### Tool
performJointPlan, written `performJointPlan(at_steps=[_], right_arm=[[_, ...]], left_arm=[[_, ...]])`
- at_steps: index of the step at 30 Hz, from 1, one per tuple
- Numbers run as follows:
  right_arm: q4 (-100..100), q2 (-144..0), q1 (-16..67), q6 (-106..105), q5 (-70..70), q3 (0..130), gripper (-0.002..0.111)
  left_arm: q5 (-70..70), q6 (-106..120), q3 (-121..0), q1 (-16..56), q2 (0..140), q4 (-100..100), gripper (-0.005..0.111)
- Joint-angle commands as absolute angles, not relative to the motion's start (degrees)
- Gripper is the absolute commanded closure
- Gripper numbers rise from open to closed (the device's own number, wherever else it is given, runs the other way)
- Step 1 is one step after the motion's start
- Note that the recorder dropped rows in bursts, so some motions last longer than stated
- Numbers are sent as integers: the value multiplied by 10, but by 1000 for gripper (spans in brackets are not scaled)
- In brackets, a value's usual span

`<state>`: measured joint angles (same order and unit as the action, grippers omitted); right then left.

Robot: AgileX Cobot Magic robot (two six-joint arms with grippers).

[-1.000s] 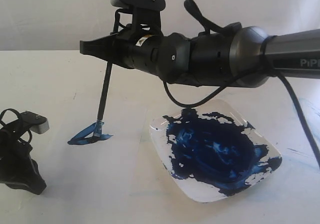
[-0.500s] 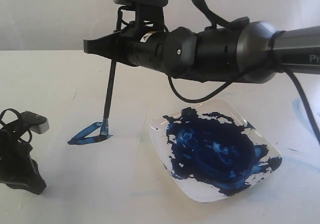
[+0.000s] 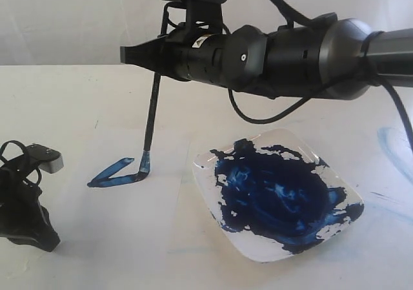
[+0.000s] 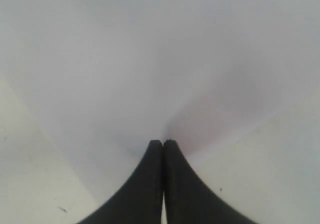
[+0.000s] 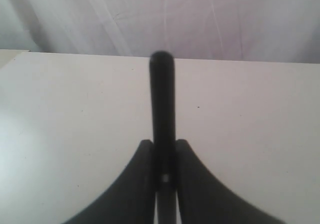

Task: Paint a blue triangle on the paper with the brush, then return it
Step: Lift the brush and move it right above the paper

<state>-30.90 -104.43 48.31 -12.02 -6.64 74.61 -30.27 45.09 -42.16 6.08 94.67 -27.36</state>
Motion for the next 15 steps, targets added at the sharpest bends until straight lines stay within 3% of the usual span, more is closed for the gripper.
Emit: performJointPlan(at_steps=[1,15], right_arm=[[-300,-1039,478,-131,-59,745,108],[-300,-1037,478,-136,-57,745,108]], left_arm=[[-314,449,-418,58,943,-281,107],[-314,449,-418,58,943,-281,107]])
